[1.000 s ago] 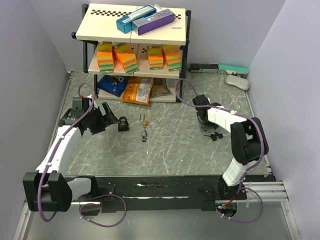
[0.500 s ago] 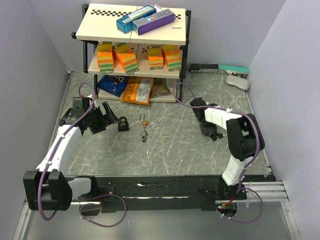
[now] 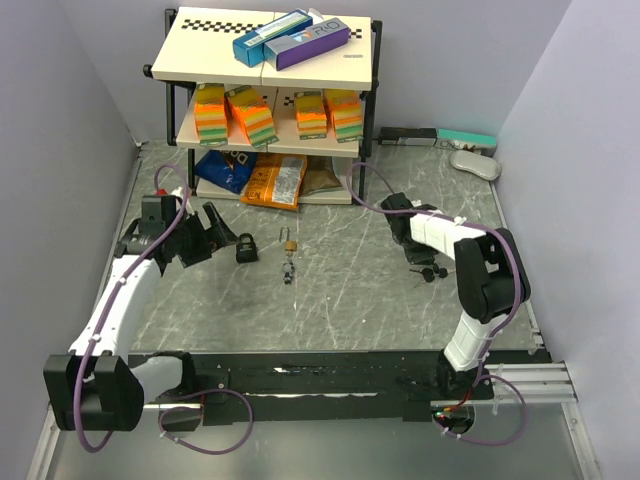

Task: Unlock with the key

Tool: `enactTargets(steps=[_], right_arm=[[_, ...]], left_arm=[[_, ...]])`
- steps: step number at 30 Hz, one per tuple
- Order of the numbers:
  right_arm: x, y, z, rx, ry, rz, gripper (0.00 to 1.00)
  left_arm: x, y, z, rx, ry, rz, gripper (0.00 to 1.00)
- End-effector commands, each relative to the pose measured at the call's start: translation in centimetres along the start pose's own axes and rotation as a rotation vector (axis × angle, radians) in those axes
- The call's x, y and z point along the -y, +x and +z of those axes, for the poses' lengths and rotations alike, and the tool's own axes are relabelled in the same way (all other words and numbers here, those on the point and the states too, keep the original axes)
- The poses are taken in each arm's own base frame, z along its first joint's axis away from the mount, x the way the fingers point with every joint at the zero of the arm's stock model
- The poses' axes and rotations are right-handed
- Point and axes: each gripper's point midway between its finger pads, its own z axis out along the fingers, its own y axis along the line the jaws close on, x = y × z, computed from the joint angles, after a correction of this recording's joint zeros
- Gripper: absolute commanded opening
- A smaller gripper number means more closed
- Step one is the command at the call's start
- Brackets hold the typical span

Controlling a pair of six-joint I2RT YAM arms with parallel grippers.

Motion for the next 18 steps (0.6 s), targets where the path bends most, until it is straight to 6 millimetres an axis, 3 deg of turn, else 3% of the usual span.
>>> enactTargets(steps=[1, 10, 12, 18], right_arm=[[0.8, -1.5, -2.5, 0.050, -0.016, 0.037, 0.00], [1.3, -4.7, -8.9, 0.182, -0.166, 0.124, 0.00], [1.7, -5.6, -10.7, 0.230, -0.216, 0.144, 0.00], [-0.6, -7.2, -17.5, 0.390, -0.562, 0.115, 0.00]], left_arm=[[1.1, -0.2, -1.2, 0.032, 0.060, 0.031, 0.96], [4.4, -0.6, -2.1, 0.078, 0.173, 0.072, 0.99], [6.0, -0.4, -2.2, 0.080, 0.209, 0.106, 0.99], [11.8, 0.7, -2.9, 0.077, 0.384, 0.192, 0.98]])
